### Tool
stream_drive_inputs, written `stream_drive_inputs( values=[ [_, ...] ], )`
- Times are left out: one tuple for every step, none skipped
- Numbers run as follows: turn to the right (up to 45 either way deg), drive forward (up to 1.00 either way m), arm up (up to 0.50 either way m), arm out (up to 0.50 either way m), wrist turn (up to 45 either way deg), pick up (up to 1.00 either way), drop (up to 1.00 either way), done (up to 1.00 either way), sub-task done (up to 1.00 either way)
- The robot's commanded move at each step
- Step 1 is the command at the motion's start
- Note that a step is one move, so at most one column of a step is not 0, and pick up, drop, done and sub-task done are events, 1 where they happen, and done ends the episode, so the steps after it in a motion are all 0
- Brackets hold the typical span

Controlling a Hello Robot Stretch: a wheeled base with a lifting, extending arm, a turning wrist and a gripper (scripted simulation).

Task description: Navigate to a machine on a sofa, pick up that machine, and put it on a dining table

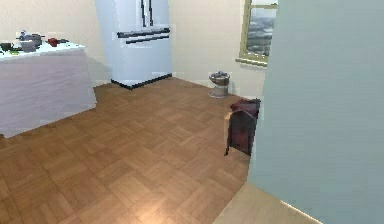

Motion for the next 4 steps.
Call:
stream_drive_inputs(
  values=[
    [0.0,0.00,0.00,0.00,36.0,0.00,0.00,0.00,0.00],
    [0.0,0.00,-0.30,0.00,0.0,0.00,0.00,0.00,0.00],
    [0.0,0.00,0.00,0.00,0.0,1.00,0.00,0.00,0.00],
    [0.0,0.00,0.10,0.00,0.0,0.00,0.00,0.00,0.00]
  ],
)
